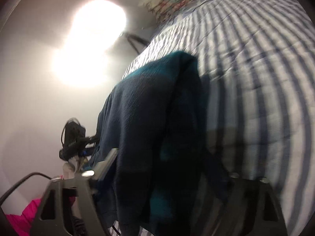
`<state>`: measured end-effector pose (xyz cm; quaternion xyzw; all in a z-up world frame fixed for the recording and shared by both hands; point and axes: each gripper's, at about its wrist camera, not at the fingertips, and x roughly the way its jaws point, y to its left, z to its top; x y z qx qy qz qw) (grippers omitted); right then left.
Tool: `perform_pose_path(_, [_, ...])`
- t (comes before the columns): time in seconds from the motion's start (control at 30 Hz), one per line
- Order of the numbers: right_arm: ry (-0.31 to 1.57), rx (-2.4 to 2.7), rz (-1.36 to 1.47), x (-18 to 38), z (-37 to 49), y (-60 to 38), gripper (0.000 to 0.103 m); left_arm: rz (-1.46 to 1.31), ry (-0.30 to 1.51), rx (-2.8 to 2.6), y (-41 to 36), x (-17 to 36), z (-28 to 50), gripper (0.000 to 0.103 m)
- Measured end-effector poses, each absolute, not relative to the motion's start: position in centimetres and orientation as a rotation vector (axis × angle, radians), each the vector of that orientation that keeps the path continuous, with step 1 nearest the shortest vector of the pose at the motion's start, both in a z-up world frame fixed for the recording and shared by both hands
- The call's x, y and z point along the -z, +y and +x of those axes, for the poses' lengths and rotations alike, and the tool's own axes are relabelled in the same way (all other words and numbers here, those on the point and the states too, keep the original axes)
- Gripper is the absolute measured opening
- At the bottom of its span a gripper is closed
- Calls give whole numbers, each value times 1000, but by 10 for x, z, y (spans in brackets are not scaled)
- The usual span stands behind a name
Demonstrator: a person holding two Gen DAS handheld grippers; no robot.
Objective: Fold large clothes
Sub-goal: 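Grasp the bundle edge with the left gripper while the right gripper grasps beside it, then lift the bundle with both grippers and carry it toward the pillows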
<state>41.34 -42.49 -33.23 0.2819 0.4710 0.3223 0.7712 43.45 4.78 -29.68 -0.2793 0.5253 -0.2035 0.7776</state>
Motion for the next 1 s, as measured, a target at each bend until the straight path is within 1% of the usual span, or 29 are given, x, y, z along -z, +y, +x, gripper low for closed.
perform_pose_path(0.03, [1026, -677, 583, 331, 412, -419, 70, -556, 1124, 428, 41, 291, 434, 45])
perform_pose_path(0.07, [1029, -671, 567, 330, 413, -416, 61, -520, 1114, 421, 35, 287, 433, 41])
perform_pose_path(0.1, [1032, -667, 562, 330, 413, -415, 56, -491, 1102, 411, 30, 281, 431, 39])
perform_pose_path(0.13, [1034, -662, 559, 330, 416, -414, 46, -482, 1095, 407, 27, 277, 431, 36])
perform_pose_path(0.17, [1029, -653, 546, 325, 414, -413, 40, -477, 1087, 404, 26, 274, 430, 34])
perform_pose_path(0.27, [1010, -625, 481, 311, 413, -404, 32, -458, 1061, 398, 19, 262, 429, 31])
perform_pose_path(0.47, [971, -607, 415, 287, 418, -397, 26, -442, 1015, 416, 9, 242, 431, 29])
perform_pose_path(0.63, [935, -602, 377, 265, 422, -411, 24, -447, 994, 459, -11, 224, 452, 27])
perform_pose_path(0.77, [894, -572, 339, 244, 431, -432, 24, -434, 960, 512, -38, 209, 473, 26])
perform_pose_path(1.0, [808, -477, 257, 201, 468, -489, 23, -398, 888, 599, -118, 186, 547, 26])
